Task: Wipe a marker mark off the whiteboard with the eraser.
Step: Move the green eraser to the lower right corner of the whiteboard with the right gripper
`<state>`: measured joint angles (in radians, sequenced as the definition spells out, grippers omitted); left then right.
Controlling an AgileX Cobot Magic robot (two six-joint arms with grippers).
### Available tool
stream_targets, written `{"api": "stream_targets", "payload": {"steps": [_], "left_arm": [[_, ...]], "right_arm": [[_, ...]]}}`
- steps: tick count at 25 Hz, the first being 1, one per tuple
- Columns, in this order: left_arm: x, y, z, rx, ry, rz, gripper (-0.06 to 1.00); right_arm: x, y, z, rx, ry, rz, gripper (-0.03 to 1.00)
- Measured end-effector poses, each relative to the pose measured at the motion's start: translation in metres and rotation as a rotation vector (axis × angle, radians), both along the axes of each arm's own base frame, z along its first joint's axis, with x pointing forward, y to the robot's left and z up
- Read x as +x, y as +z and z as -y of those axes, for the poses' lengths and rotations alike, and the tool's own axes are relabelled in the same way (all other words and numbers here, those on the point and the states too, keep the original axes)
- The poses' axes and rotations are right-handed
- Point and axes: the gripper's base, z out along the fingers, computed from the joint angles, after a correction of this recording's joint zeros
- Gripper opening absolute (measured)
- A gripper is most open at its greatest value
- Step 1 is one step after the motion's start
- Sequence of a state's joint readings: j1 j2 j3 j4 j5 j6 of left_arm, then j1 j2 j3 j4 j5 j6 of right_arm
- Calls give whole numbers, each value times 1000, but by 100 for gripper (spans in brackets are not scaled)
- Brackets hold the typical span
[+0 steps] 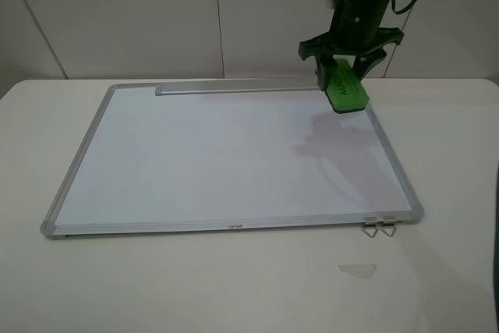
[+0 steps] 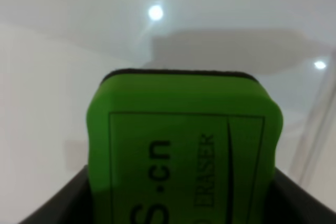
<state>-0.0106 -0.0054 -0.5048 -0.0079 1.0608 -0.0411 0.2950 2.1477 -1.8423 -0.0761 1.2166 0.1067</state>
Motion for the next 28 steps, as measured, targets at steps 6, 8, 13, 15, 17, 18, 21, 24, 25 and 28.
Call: {"api": "stream_targets", "payload": {"steps": [6, 8, 13, 15, 17, 18, 21, 24, 25, 28], "left_arm": [[0, 0, 0, 0, 0, 0, 69], [0, 0, 0, 0, 0, 0, 69], [0, 0, 0, 0, 0, 0, 69], [0, 0, 0, 0, 0, 0, 69], [0, 0, 0, 0, 0, 0, 69], [0, 0, 0, 0, 0, 0, 69], [0, 0, 0, 0, 0, 0, 69], [0, 0, 0, 0, 0, 0, 69], [0, 0, 0, 0, 0, 0, 69], [0, 0, 0, 0, 0, 0, 69]], "right_arm": [[-12, 11, 48, 2, -124, -20, 59], [-20, 7, 59, -4, -155, -50, 59], [-39, -13, 72, -3, -211, -97, 59], [-44, -26, 70, 15, -219, -113, 59], [-51, -38, 67, 25, -216, -125, 59], [-53, -44, 64, 37, -217, -126, 59], [-62, -58, 63, 48, -221, -140, 59], [-72, -72, 64, 40, -222, -166, 59], [-76, -76, 65, 37, -222, -177, 59], [-84, -85, 66, 31, -223, -199, 59]]}}
